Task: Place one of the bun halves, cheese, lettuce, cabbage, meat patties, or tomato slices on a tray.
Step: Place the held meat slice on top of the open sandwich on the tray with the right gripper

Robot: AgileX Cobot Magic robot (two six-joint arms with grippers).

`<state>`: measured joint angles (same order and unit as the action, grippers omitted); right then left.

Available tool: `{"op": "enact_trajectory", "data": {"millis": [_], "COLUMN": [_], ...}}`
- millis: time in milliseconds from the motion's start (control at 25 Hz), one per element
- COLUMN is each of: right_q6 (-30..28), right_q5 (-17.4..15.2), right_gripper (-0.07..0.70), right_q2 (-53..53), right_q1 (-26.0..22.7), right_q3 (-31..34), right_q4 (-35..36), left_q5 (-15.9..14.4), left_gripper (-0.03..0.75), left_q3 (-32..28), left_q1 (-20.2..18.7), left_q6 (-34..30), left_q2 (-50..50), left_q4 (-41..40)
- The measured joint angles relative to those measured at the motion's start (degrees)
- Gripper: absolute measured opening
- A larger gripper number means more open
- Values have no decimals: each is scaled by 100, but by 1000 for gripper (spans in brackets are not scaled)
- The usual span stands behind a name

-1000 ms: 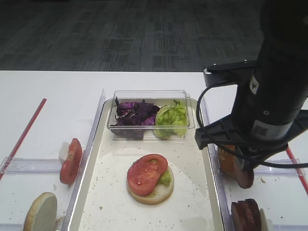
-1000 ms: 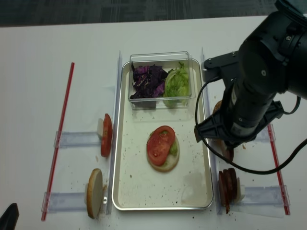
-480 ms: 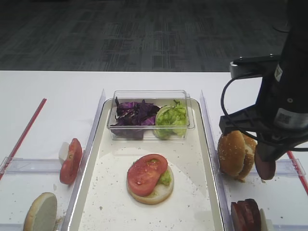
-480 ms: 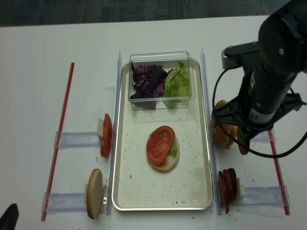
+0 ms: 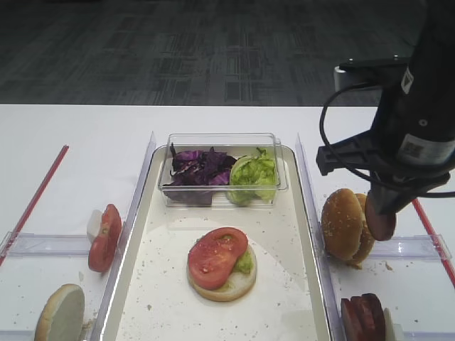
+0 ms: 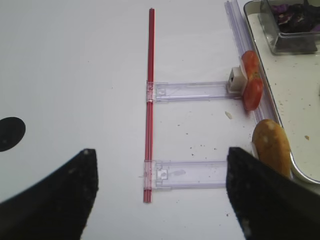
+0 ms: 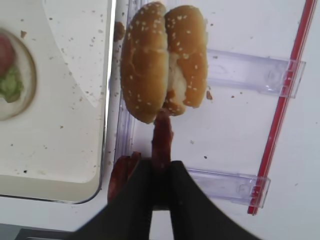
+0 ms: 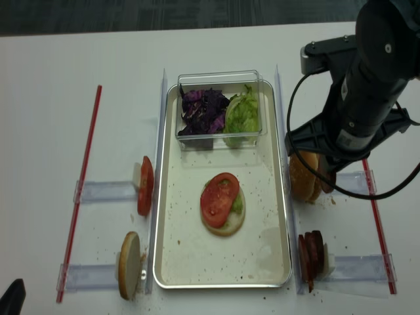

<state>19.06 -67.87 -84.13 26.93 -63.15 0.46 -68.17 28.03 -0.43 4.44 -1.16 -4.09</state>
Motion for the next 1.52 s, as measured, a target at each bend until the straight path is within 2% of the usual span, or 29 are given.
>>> {"op": "enact_trajectory", "data": {"millis": [160,240,440,520,760,1000,1240,1520], "right_q6": [-58,-276,-1213,-1672,-2661,-2861,-3064,-3724], "right_q5": [24,187,842,1008,1206,1245,1310,1501], "right_gripper": [119,119,119,119,119,119,119,119], "right_q2": [-24,-22,-22,-22,-22,-89,-632,-1304], "right_q1": [0,0,0,0,0,0,0,0], "right_q3": [-56,-56,-65,-65,-65,-79,-79,-79], "right_q4": [136,454,2004,2701,4107,4317,4389,5106], "left_q5": [0,0,0,0,0,0,0,0], "left_gripper": [493,493,493,493,493,493,493,493], "left_q3": [0,0,0,0,0,0,0,0], "left_q1": [0,0,0,0,0,0,0,0], "left_q6": [0,0,0,0,0,0,0,0], "left_q2": [0,0,0,0,0,0,0,0], "left_q4": [0,0,0,0,5,5,5,5]}}
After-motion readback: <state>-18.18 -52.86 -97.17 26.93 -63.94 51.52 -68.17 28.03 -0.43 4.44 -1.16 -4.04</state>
